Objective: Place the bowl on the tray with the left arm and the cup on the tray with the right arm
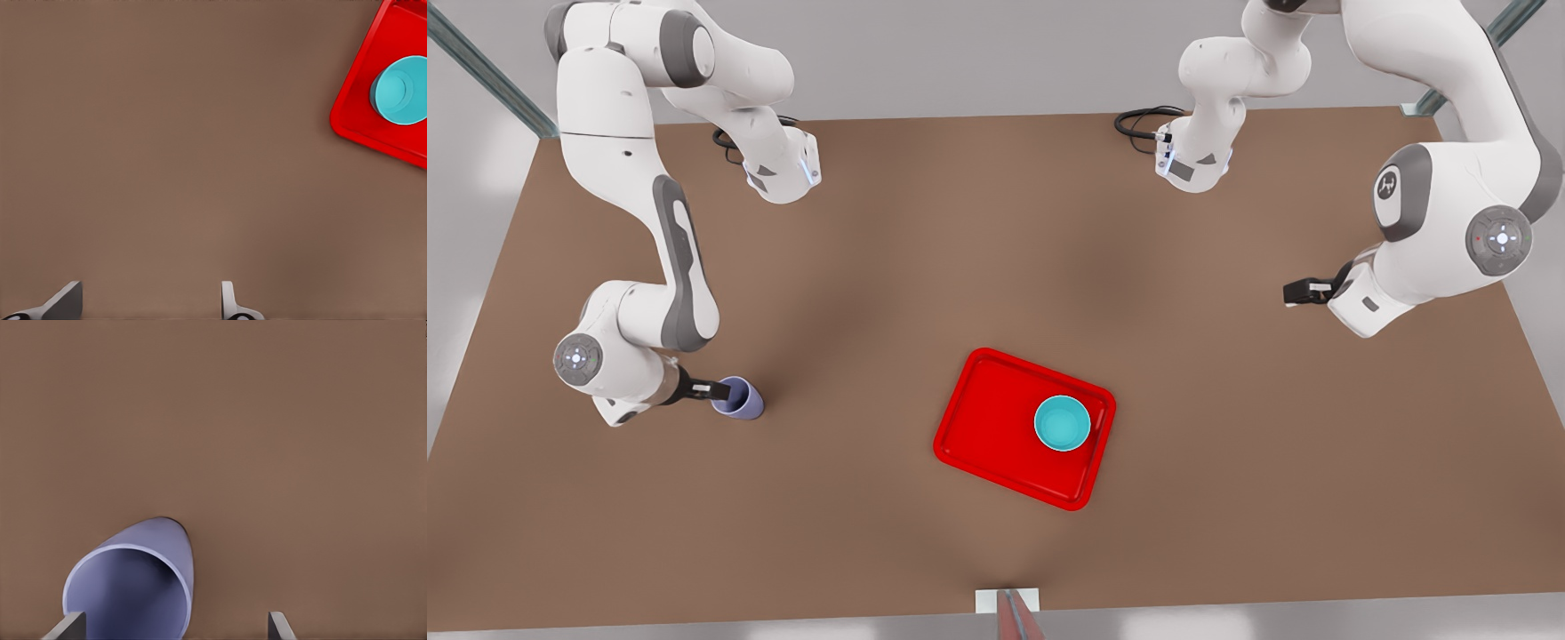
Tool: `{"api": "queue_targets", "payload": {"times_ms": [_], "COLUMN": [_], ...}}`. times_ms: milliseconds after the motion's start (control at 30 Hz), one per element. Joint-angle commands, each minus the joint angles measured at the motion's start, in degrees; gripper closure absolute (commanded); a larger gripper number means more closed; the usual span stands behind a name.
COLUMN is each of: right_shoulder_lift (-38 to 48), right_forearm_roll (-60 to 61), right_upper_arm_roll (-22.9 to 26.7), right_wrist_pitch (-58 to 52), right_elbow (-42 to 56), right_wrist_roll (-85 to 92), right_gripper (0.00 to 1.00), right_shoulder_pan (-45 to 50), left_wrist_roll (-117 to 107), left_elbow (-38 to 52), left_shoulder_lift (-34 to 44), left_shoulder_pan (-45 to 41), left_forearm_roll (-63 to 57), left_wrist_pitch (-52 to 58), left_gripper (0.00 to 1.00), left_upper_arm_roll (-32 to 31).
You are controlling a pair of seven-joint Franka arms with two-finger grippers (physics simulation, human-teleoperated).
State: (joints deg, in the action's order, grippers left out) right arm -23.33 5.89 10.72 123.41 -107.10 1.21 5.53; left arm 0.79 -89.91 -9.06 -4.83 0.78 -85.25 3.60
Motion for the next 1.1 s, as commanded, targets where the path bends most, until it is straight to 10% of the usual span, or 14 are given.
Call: {"api": "queue_targets", "payload": {"times_ms": [0,867,933,1067], "right_shoulder_lift": [-0.13,-7.34,-7.52,-6.9], "right_forearm_roll": [0.0,4.31,4.31,4.31], "right_upper_arm_roll": [0.0,0.0,0.0,0.0], "right_wrist_pitch": [0.17,5.0,5.35,4.21], "right_elbow": [0.05,0.66,0.66,0.75], "right_wrist_roll": [0.02,2.92,3.01,3.18], "right_gripper": [0.0,0.0,0.37,0.39], "right_shoulder_pan": [0.01,-0.17,-0.17,-0.17], "left_wrist_roll": [0.0,0.09,0.09,0.09], "left_elbow": [0.0,0.09,0.09,0.09], "left_shoulder_lift": [0.0,-0.79,-0.79,-0.79], "left_shoulder_pan": [-0.01,0.08,-0.01,0.08], "left_forearm_roll": [0.01,0.01,0.01,0.01], "left_wrist_pitch": [0.0,-0.53,-0.53,-0.44], "left_gripper": [0.0,0.0,0.0,0.0], "left_upper_arm_roll": [0.0,0.79,0.79,0.79]}}
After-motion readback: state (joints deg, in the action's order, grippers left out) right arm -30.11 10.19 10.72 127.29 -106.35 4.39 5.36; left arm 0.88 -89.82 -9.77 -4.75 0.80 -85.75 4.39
